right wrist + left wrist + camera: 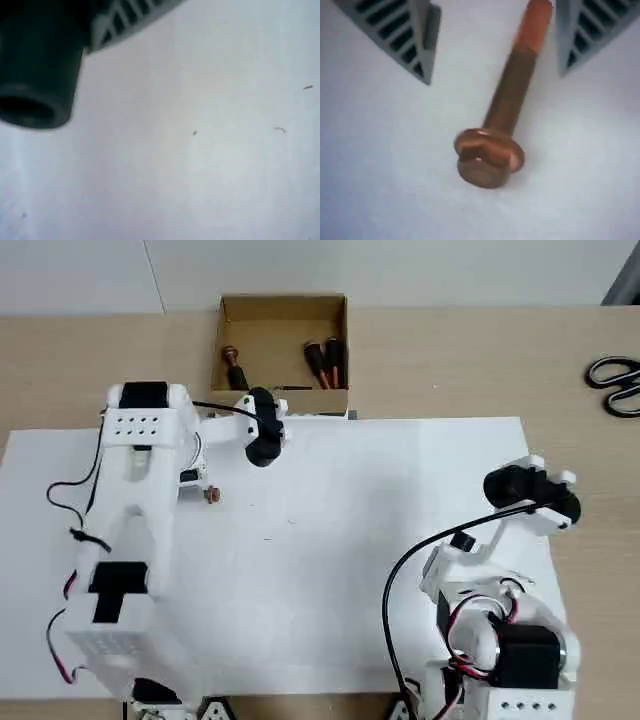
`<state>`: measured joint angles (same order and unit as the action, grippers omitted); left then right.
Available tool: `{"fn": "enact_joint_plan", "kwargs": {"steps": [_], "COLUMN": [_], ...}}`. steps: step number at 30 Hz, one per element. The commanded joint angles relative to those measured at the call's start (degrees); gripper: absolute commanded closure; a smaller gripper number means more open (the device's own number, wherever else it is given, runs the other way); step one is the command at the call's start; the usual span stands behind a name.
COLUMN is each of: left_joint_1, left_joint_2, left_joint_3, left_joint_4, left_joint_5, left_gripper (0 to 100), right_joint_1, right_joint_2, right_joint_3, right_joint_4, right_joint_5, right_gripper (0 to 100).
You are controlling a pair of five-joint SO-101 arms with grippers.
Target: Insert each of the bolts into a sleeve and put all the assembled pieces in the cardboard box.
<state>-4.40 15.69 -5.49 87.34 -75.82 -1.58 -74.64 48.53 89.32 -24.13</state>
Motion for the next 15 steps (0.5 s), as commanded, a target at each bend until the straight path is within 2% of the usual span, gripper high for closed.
{"fn": "enact_joint_plan", "kwargs": {"steps": [1, 8, 15], "left_joint_1": [0.44, 0.44, 0.44], "left_joint_2": [0.79, 4.48, 9.49], "left_joint_3": [-0.66, -0.66, -0.66], "left_joint_4": [-1.49, -1.58, -6.15], "left_joint_5": [-6.59, -6.59, -6.51], "left_gripper": [84, 84, 84], "right_joint_1": [0.13, 0.13, 0.13], "right_joint_2": [-0.04, -0.04, -0.04], "right_joint_3": [-0.26, -0.26, -0.26], "right_joint_4": [-1.27, -1.27, -1.27], "right_joint_5": [0.44, 0.44, 0.44], "right_gripper": [99.5, 99.5, 99.5]}}
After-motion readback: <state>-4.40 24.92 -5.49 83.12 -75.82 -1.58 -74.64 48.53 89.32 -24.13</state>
